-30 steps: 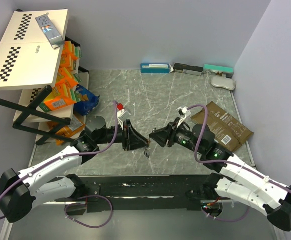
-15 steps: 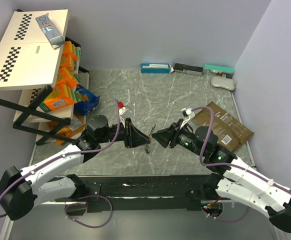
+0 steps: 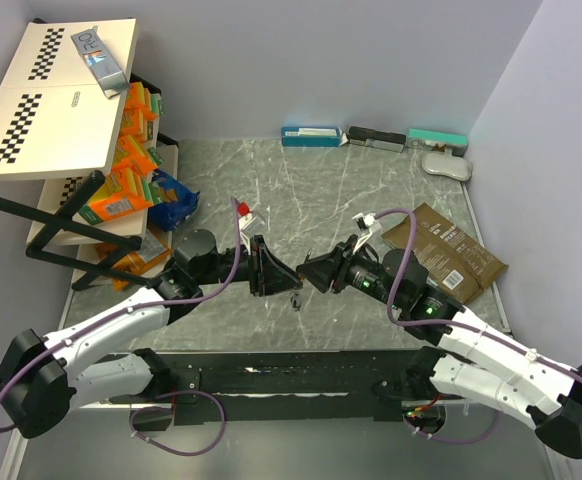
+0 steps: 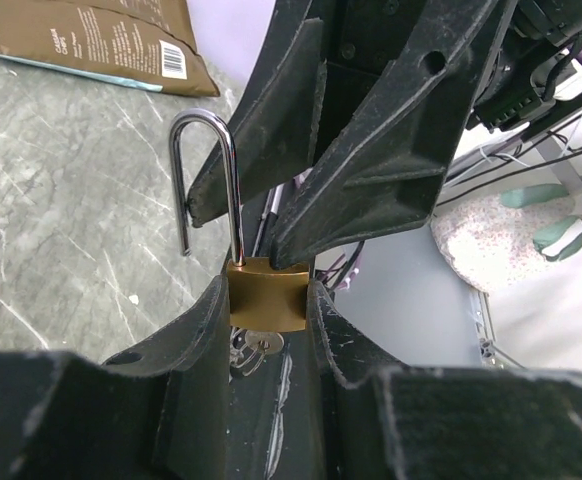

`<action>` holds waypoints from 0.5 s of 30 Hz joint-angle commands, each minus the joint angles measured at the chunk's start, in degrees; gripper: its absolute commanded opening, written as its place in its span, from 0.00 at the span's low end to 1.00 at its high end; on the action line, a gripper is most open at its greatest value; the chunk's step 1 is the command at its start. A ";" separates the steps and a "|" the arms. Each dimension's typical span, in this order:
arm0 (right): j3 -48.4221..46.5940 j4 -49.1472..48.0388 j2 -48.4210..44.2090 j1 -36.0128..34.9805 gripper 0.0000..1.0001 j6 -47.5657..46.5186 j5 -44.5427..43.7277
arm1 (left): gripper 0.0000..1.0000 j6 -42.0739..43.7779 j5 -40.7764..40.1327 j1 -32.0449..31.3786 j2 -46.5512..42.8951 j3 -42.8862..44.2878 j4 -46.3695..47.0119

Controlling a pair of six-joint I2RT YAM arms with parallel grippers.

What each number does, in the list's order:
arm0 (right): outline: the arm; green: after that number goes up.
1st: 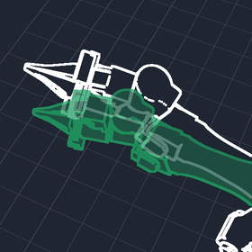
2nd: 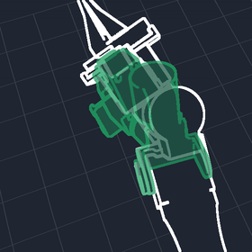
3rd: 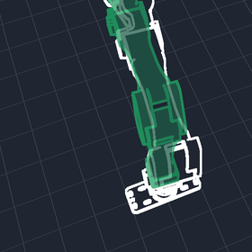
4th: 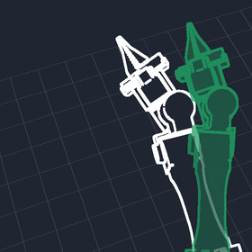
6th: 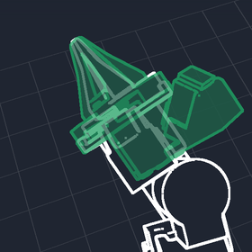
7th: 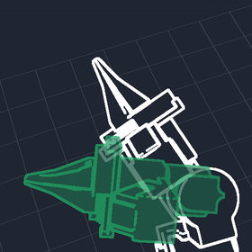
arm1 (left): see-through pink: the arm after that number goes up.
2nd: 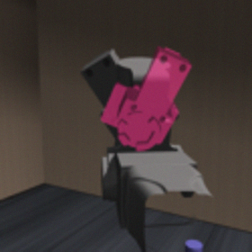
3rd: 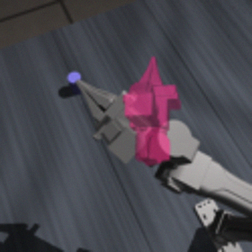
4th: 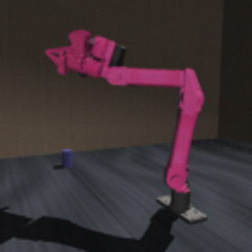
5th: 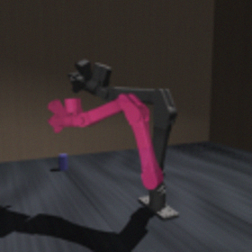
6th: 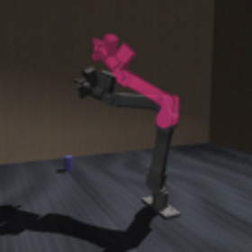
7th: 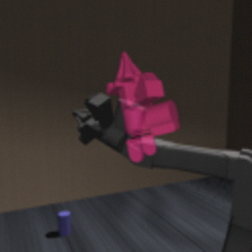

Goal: Unlock with the key

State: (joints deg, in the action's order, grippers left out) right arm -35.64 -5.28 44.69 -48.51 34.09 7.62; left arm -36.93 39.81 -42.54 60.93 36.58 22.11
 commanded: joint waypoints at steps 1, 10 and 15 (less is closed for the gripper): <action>-2.16 -4.56 1.01 -0.36 0.47 1.42 0.73 | 0.01 -0.60 2.72 0.09 0.51 1.39 5.05; -1.19 -6.15 1.10 -0.36 0.25 3.44 -0.85 | 0.01 -0.51 1.76 0.09 0.60 1.13 5.05; -0.84 -4.30 0.84 -0.35 0.08 3.62 -3.22 | 0.01 -0.34 0.09 0.01 1.03 1.21 4.70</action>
State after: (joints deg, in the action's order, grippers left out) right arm -35.62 -7.94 46.19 -48.49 36.64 6.44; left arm -37.15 40.97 -42.57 61.78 36.58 23.73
